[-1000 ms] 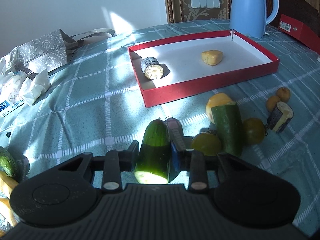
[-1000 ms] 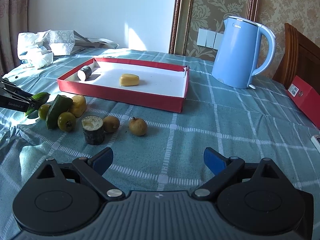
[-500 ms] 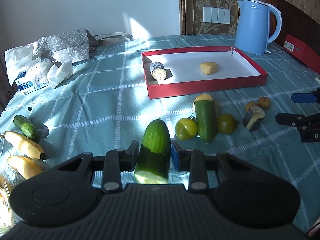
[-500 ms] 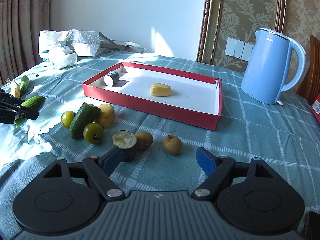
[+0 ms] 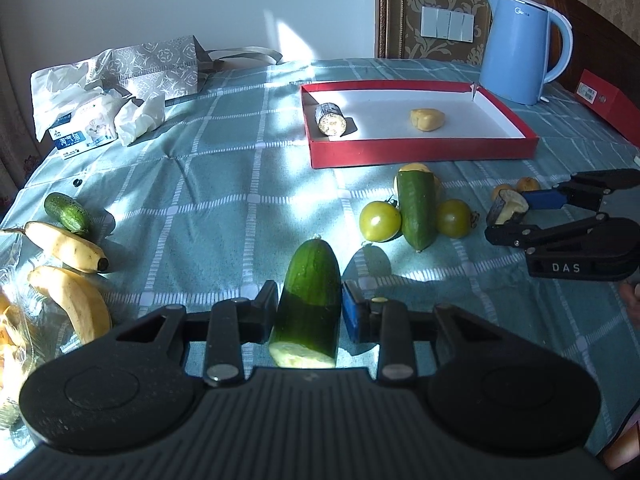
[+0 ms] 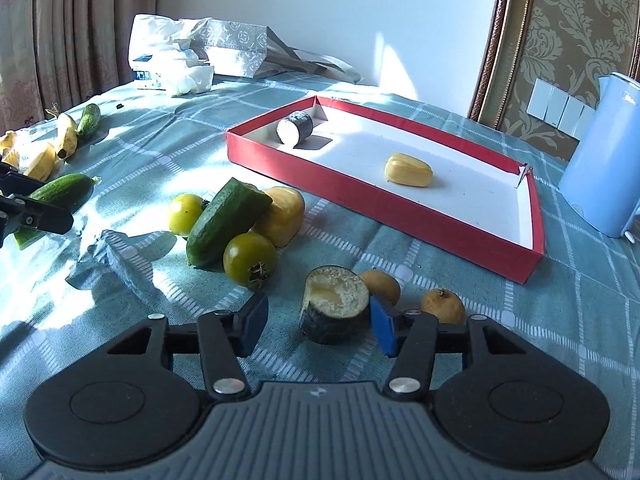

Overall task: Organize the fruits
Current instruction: 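Grasp round eggplant slice with right tool while left tool holds cucumber, then lower cucumber into red box and open left tool while right tool carries eggplant slice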

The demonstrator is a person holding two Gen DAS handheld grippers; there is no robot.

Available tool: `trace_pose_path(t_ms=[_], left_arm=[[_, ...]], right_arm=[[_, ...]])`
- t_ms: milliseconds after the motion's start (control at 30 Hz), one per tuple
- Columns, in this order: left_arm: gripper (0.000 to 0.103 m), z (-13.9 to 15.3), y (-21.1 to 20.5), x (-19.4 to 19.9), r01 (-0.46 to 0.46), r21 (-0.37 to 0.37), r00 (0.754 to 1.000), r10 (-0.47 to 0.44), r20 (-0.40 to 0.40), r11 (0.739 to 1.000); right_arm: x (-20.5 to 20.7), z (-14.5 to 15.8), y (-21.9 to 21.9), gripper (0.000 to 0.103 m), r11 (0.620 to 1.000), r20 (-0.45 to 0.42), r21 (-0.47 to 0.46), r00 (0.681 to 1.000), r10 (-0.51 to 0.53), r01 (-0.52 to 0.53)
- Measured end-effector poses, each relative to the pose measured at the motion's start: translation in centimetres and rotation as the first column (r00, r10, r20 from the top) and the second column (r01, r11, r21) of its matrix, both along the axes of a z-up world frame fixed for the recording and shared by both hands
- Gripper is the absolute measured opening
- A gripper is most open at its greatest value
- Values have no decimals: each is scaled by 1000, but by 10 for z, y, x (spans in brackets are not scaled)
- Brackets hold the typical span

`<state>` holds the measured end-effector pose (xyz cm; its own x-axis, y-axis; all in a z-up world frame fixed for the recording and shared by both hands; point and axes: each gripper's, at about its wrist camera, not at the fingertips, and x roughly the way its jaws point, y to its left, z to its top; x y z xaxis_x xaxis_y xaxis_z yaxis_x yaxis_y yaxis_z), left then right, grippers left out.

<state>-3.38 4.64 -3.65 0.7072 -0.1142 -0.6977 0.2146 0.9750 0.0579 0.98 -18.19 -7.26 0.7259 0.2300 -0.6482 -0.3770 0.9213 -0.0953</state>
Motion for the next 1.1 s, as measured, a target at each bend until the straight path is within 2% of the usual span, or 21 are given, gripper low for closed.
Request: trace_pose_path(t_ms=[100,200,400,733,1100], left_arm=[[31,0,1,-1,-5,-2,1000,5,0,1000],[31,0,1,-2,-9,-5,1000,9,-2,1000],[31,1,-2,-1,-1,-10,1000,1,-1,1000],[31,10,-17,8,42,-25,999,-41,24,999],[31,28,-71,57,165,-15,982,-163,98,986]], right_arm=[[2,-1,0,51,1000,6,-5,1000,2,-2],[2,-1,0,35,1000,25,-26,1000,-6,6],[1,-1,0,34,1000,36,-25,999,-8,9],[-15,20,-19,33,999,87,-9,995,-41,42],[-9,41,-59,33,989,143,1,979,-145,146]])
